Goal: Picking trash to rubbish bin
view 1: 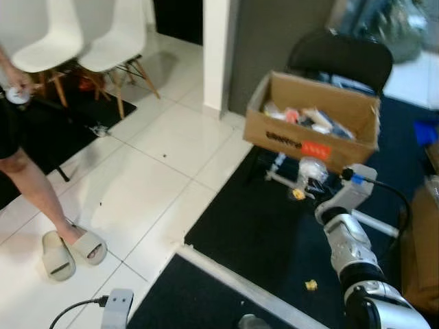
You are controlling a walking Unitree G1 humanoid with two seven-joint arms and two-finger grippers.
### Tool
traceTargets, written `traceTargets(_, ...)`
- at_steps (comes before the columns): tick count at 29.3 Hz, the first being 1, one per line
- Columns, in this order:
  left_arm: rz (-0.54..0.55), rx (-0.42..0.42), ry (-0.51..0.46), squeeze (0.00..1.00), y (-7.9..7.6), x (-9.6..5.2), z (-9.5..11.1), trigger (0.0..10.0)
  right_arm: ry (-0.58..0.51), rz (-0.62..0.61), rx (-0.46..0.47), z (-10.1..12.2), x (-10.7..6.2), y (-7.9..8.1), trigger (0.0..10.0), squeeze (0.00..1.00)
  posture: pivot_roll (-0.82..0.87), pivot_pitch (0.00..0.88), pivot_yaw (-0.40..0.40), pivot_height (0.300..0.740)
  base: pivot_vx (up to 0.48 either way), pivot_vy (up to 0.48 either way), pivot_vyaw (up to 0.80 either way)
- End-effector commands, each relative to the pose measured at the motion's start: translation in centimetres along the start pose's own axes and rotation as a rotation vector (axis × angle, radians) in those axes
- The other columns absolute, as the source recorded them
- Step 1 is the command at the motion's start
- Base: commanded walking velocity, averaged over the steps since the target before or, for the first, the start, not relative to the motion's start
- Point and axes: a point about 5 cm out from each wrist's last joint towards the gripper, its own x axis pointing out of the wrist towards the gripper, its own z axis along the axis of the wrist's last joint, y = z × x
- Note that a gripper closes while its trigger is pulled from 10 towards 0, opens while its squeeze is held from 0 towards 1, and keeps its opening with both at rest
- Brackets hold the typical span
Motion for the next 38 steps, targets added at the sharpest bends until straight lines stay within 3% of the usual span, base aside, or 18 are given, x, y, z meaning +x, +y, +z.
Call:
traceTargets(1, 0.001, -0.006, 0.023, 0.0, 0.0, -0.1, -0.6, 10.0, 0.011, -0.014, 0.015, -0.2, -0.1, -0.2, 10.0, 0.0, -0.02, 0.104, 0.067, 0.74, 0.0, 0.0, -0.8)
traceTargets(18, 0.004, 0.002, 0.011, 0.0, 0.2, 0.0, 0.1, 10.0, -0.036, 0.014, 0.07, 0.5, 0.6, 0.9, 10.0, 0.0, -0.01, 0.089, 0.073, 0.74, 0.0, 0.0, -0.8)
traceTargets(35, -0.003, 0.009, 0.034, 0.0, 0.3, -0.1, -0.3, 10.0, -0.025, 0.042, 0.038, 0.3, 0.8, 1.8, 10.0, 0.0, -0.01, 0.084, 0.072, 0.74, 0.185, 0.0, 0.0)
traceTargets(38, -0.005, 0.009, 0.037, 0.0, 0.3, -0.1, -0.5, 10.0, -0.015, 0.043, 0.042, 0.1, 0.8, 1.8, 10.0, 0.0, -0.01, 0.084, 0.072, 0.74, 0.26, 0.0, -0.8)
